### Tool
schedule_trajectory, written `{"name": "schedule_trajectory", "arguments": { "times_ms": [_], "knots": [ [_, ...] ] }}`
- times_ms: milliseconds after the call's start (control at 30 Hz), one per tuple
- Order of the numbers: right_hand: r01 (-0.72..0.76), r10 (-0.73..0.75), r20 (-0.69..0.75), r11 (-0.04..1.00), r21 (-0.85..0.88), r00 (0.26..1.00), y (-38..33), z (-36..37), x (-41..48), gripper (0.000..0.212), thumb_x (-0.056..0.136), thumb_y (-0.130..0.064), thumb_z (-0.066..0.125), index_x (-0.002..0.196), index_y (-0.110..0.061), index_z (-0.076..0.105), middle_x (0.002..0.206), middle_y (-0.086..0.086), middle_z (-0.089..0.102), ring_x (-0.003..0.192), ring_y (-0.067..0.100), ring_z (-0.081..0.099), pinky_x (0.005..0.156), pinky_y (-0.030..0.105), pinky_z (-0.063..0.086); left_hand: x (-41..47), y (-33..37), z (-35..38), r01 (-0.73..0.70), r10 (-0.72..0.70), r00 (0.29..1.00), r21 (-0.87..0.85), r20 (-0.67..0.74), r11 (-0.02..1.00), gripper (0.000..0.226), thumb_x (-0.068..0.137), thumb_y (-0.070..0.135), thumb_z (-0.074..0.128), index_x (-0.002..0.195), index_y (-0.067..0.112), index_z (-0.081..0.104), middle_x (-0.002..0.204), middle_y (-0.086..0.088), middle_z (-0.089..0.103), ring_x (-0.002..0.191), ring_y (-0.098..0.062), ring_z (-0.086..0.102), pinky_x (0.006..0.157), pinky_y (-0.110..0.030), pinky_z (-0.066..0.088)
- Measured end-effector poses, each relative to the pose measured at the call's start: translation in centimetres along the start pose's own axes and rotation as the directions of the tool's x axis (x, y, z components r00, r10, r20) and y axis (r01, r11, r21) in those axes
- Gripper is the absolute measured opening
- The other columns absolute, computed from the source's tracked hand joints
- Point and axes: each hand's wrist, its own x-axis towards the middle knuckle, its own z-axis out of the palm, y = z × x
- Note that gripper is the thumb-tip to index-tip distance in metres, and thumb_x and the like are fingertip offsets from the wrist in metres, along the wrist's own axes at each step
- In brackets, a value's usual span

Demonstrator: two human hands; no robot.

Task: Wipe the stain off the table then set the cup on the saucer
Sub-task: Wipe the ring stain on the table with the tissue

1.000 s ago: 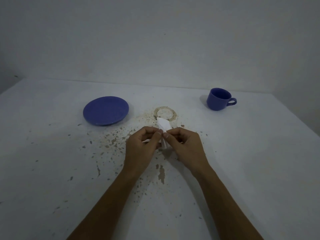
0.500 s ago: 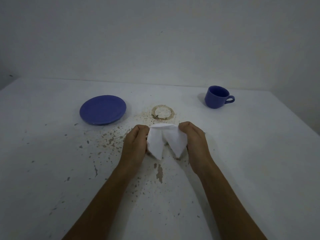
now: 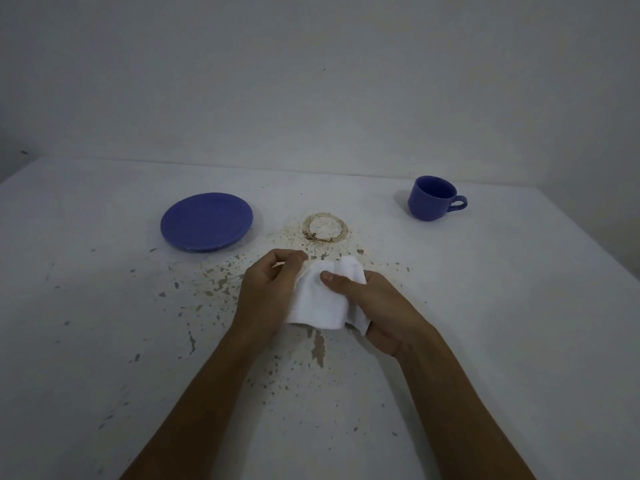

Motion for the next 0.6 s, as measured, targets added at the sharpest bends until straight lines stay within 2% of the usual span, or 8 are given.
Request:
{"name": "schedule_trajectory", "arguments": {
  "times_ms": [133,233,333,400,433,467,500,600],
  "knots": [
    [0.01,-0.01,-0.14,1.0,-0.002,0.99,-0.6,-1.0,0.6,0.031,0.083,-0.026,0.069,0.109,-0.009,0.064,0.111,0.016,0.067,0.104,0.034,0.064,0.071,0.039,0.057,0.2,-1.1,-0.2,-0.201,0.213,0.976,0.168,-0.056,0.965,0.011,0.094,0.031,0.056,0.102,0.028,0.062,0.095,0.021,0.063,0.084,0.002,0.059,0.067,-0.016,0.046],
    [0.139,-0.162,-0.384,0.987,-0.087,0.909,-2.4,-1.8,0.9,0.027,0.088,-0.026,0.064,0.11,-0.01,0.062,0.109,0.005,0.067,0.098,0.024,0.064,0.081,0.037,0.055,0.2,-2.4,0.4,-0.379,0.386,0.92,0.392,0.064,0.838,0.023,0.093,0.028,0.057,0.114,0.02,0.061,0.11,0.007,0.064,0.099,-0.006,0.057,0.086,-0.024,0.047],
    [0.216,-0.456,-0.61,0.878,-0.428,0.648,-4.5,-1.9,1.9,0.011,0.093,-0.028,0.057,0.098,-0.019,0.059,0.095,-0.003,0.059,0.081,0.013,0.058,0.076,0.024,0.048,-0.2,-3.2,1.1,-0.429,0.369,0.901,0.604,0.229,0.672,0.038,0.09,0.039,0.05,0.122,0.021,0.058,0.128,0.0,0.058,0.119,-0.018,0.05,0.102,-0.038,0.035],
    [0.284,-0.653,-0.594,0.749,-0.599,0.469,-5.4,-1.6,2.7,0.014,0.096,-0.021,0.053,0.095,-0.009,0.062,0.086,-0.003,0.058,0.071,0.008,0.056,0.075,0.024,0.053,-0.2,-3.3,1.2,-0.431,0.331,0.9,0.677,0.282,0.597,0.044,0.089,0.043,0.044,0.125,0.021,0.058,0.135,-0.003,0.054,0.127,-0.023,0.044,0.106,-0.041,0.029],
    [0.335,-0.73,-0.541,0.677,-0.655,0.417,-5.4,-1.5,3.2,0.016,0.095,-0.016,0.053,0.097,-0.004,0.064,0.085,0.0,0.061,0.07,0.008,0.058,0.078,0.028,0.057,-0.2,-3.3,1.2,-0.426,0.323,0.903,0.686,0.283,0.59,0.046,0.089,0.044,0.043,0.125,0.022,0.058,0.137,-0.003,0.053,0.129,-0.024,0.043,0.106,-0.041,0.029],
    [0.351,-0.797,-0.453,0.589,-0.728,0.399,-5.2,-1.5,3.8,0.018,0.094,-0.011,0.054,0.104,-0.002,0.066,0.089,0.003,0.066,0.075,0.011,0.062,0.082,0.031,0.058,-0.1,-3.2,1.1,-0.422,0.322,0.905,0.689,0.279,0.589,0.046,0.088,0.045,0.042,0.125,0.022,0.058,0.137,-0.003,0.053,0.128,-0.024,0.043,0.106,-0.042,0.029],
    [0.332,-0.838,-0.339,0.494,-0.804,0.427,-4.8,-1.5,4.5,0.023,0.092,-0.007,0.055,0.113,-0.004,0.065,0.1,0.007,0.07,0.084,0.014,0.066,0.088,0.03,0.056,0.0,-3.3,1.1,-0.42,0.325,0.905,0.693,0.274,0.586,0.046,0.088,0.045,0.042,0.124,0.022,0.059,0.136,-0.003,0.054,0.128,-0.023,0.044,0.105,-0.042,0.03],
    [0.247,-0.738,-0.047,0.284,-0.927,0.673,-3.1,-1.2,6.1,0.029,0.088,-0.004,0.056,0.116,-0.009,0.063,0.116,0.01,0.068,0.1,0.021,0.065,0.093,0.026,0.049,0.1,-3.5,1.2,-0.422,0.338,0.903,0.703,0.266,0.572,0.046,0.088,0.046,0.042,0.122,0.021,0.06,0.133,-0.004,0.056,0.125,-0.024,0.047,0.103,-0.042,0.032]
  ]
}}
